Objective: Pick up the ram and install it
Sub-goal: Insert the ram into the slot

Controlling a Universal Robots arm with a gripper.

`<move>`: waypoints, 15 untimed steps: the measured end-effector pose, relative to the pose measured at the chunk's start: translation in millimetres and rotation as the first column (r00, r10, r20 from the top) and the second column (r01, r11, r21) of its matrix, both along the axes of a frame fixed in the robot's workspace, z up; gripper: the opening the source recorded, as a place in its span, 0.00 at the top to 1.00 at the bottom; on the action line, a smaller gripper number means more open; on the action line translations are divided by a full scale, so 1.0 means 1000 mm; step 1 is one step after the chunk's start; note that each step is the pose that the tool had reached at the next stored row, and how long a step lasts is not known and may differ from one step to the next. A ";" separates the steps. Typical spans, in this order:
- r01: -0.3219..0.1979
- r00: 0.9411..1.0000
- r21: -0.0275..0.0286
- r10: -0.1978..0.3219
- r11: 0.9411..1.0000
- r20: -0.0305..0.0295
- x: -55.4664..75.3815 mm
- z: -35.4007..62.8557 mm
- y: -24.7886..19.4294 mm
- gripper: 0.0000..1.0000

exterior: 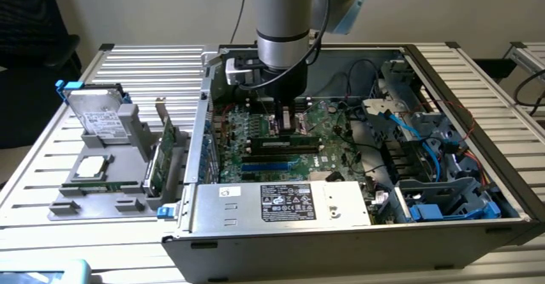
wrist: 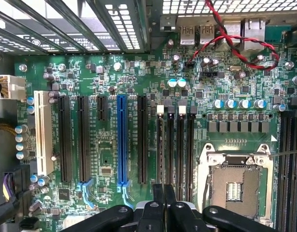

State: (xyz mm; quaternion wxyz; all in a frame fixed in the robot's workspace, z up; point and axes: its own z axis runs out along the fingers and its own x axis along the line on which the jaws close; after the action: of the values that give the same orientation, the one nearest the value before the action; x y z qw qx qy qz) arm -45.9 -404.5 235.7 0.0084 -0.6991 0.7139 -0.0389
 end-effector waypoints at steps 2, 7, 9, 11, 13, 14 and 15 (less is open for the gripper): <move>0.000 1.000 0.000 0.000 1.000 0.000 0.000 -0.0002 0.0000 0.88; 0.000 1.000 0.000 0.000 1.000 0.000 0.000 -0.0005 0.0000 0.88; 0.000 1.000 0.000 0.000 1.000 0.000 0.000 -0.0005 -0.0006 0.88; 0.000 1.000 0.000 0.000 1.000 0.000 0.000 -0.0006 -0.0005 0.88; 0.000 1.000 0.000 0.000 1.000 0.000 0.000 -0.0006 -0.0005 0.88; 0.000 1.000 0.000 0.000 1.000 0.000 0.000 -0.0008 -0.0006 0.88; 0.000 1.000 0.000 0.000 1.000 0.000 0.000 -0.0009 -0.0006 0.88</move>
State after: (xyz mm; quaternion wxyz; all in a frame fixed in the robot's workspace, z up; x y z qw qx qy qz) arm -45.9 -405.2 234.8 0.0085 -0.6991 0.7139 -0.0389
